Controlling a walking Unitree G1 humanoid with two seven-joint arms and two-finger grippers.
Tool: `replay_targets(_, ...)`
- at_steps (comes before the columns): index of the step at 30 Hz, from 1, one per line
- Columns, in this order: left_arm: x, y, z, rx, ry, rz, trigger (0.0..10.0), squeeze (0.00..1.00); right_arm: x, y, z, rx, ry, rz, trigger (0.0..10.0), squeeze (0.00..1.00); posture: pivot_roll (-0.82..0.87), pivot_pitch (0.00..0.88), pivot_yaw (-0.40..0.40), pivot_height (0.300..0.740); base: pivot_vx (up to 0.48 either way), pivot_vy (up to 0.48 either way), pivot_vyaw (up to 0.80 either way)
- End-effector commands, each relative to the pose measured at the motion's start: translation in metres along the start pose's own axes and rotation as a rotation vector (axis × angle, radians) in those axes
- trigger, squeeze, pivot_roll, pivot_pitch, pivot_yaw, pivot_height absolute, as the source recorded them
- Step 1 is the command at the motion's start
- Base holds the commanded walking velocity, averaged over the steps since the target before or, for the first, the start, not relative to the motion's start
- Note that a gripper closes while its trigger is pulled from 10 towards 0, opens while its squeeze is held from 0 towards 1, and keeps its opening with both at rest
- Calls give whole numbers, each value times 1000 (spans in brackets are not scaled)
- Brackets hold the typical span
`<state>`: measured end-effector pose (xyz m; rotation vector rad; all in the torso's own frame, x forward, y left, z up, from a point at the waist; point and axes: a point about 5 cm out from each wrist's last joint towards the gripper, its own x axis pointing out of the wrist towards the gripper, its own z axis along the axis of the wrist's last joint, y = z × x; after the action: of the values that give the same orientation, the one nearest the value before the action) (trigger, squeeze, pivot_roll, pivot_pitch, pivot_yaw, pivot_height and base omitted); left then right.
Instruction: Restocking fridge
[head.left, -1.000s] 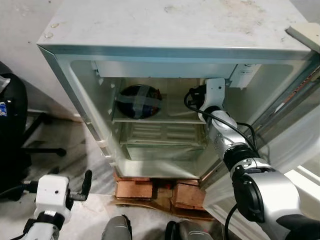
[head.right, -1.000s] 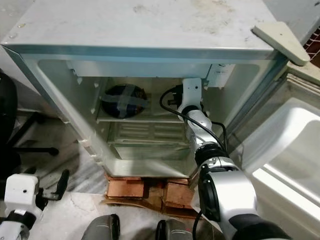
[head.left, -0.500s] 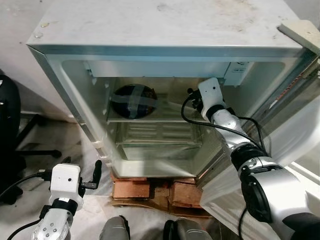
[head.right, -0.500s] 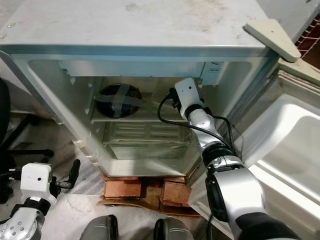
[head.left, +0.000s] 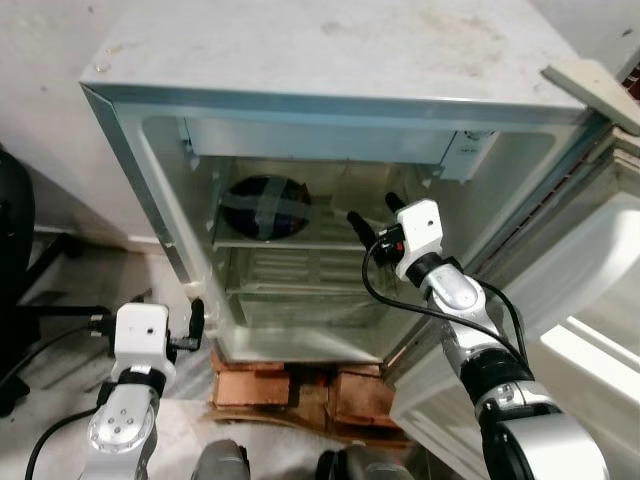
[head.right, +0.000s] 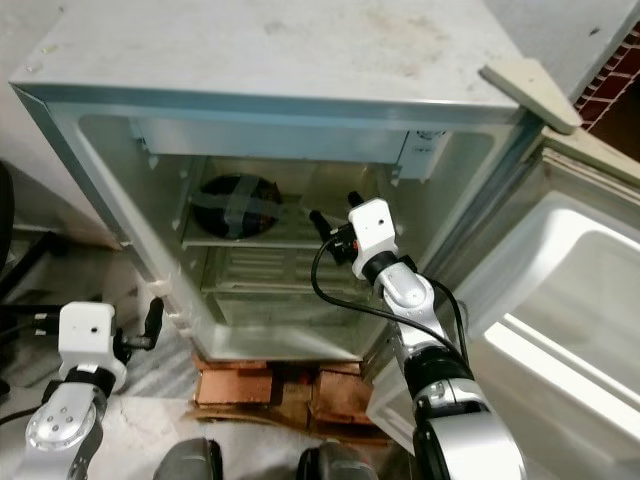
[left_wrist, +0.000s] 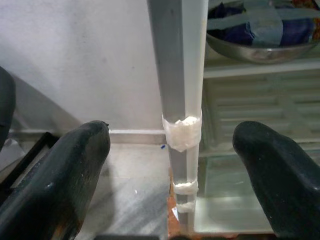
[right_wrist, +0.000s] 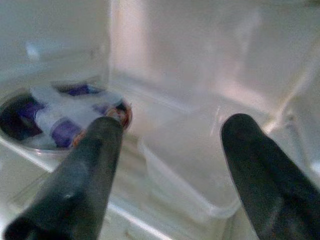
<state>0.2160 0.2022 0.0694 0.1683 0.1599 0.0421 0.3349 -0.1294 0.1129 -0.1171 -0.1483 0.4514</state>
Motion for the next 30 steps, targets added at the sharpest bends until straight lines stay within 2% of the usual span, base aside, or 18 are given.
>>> replay_targets(1, 0, -1, -4, 10, 14, -7, 10000, 0, -3, 4, 12, 34, -56, 9, 10000, 1000, 87, 14, -56, 740, 0, 0, 0)
replay_targets(3, 3, -3, -4, 13, 11, -18, 10000, 0, -10, 8, 13, 57, -66, 9, 10000, 780, 83, 11, -53, 740, 0, 0, 0)
replay_targets(4, 4, -4, -5, 13, 11, -19, 10000, 0, -14, 10, 13, 74, -68, 8, 10000, 204, 74, 3, -47, 740, 0, 0, 0)
replay_targets(5, 5, -4, -5, 13, 11, -19, 10000, 0, -16, 11, 12, 89, -69, 10, 10000, 204, 71, 0, -45, 740, 0, 0, 0)
replay_targets(6, 8, -5, -4, 13, 6, -22, 10000, 0, -22, 12, 11, 111, -65, -8, 10000, 0, 67, 0, -41, 740, 0, 0, 0)
replay_targets(10, 15, -6, -2, 16, -11, -32, 10000, 0, -42, 15, 7, 164, -40, -70, 10000, 0, 53, 0, -31, 740, -223, 0, 0)
replay_targets(11, 15, -6, -2, 16, -11, -32, 10000, 0, -42, 15, 7, 164, -40, -70, 10000, 0, 53, 0, -31, 740, -300, 0, 0)
replay_targets(12, 17, -5, -2, 16, -12, -33, 10000, 0, -51, 18, 7, 210, -12, -95, 10000, 0, 50, 0, -29, 740, -364, 0, 0)
replay_targets(15, 18, -6, -2, 18, -13, -40, 10000, 0, -57, 21, 2, 210, 19, -83, 10000, 0, 47, 0, -25, 740, -372, 0, 0)
replay_targets(19, 21, -7, -1, 20, -18, -47, 10000, 0, -64, 22, -7, 221, 65, -69, 10000, 0, 46, 0, -24, 740, -371, 0, 0)
replay_targets(30, 24, -8, -2, 23, -28, -56, 10000, 0, -68, 20, -8, 240, 114, -73, 10000, 0, 41, 0, -25, 740, -342, 0, 0)
